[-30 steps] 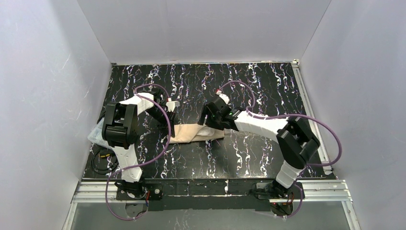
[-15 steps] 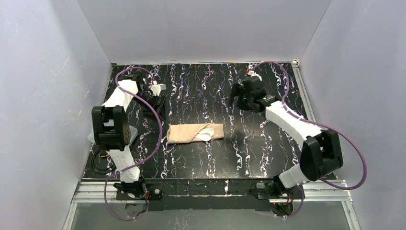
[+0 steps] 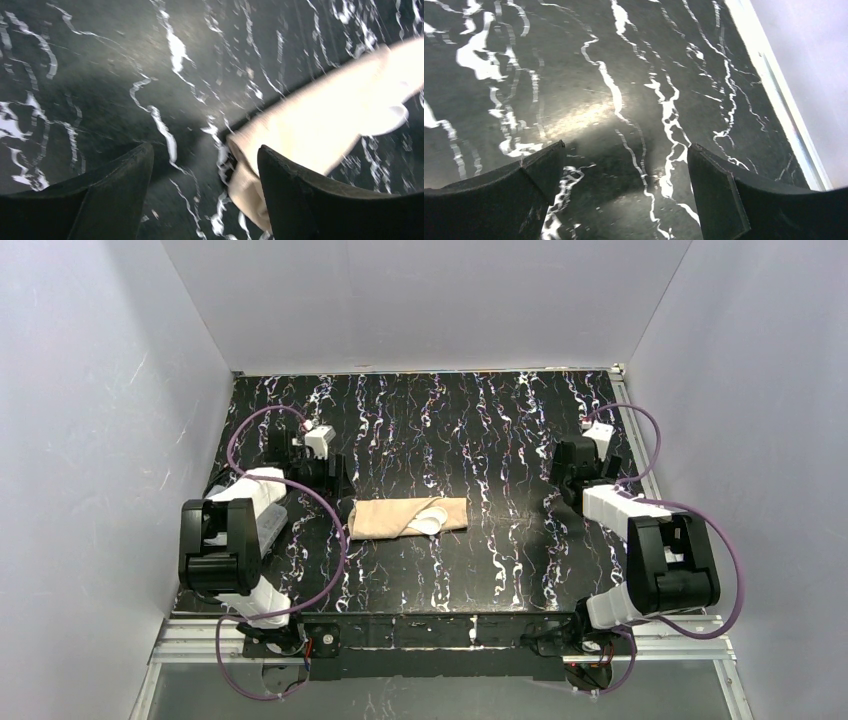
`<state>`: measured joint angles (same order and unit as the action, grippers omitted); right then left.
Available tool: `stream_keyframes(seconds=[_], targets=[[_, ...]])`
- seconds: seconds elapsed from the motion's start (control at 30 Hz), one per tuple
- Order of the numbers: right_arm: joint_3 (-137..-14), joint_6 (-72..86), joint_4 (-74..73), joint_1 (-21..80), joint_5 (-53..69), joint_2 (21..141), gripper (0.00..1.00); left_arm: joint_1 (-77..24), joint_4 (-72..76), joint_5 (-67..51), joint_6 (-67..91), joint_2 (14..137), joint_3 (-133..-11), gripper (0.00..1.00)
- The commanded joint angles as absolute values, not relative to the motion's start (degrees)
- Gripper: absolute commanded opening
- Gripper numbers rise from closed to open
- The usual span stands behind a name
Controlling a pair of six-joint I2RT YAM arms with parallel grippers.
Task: Fold the napkin into a case and place the utensils inside
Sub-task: Reset both arms
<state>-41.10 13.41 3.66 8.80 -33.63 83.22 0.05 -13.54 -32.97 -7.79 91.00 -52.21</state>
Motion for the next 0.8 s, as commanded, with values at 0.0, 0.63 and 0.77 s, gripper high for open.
stream_keyframes(seconds=[0.0, 0.63, 0.77], targets=[[-35.8, 10.1, 21.7, 7.1, -40.9, 83.6, 0.99, 1.8, 12.8, -30.8, -0.6, 89.0, -46.8, 0.74], [-16.1, 6.0, 59.9, 6.6, -35.2, 86.4, 0.99, 3.8, 40.1, -19.7, -3.5, 80.3, -24.8, 0.76], [-14.4, 2.6, 64.3, 6.6, -28.3, 87.6, 0.99, 3.8, 47.6, -19.7, -3.3, 82.7, -21.7, 0.78]])
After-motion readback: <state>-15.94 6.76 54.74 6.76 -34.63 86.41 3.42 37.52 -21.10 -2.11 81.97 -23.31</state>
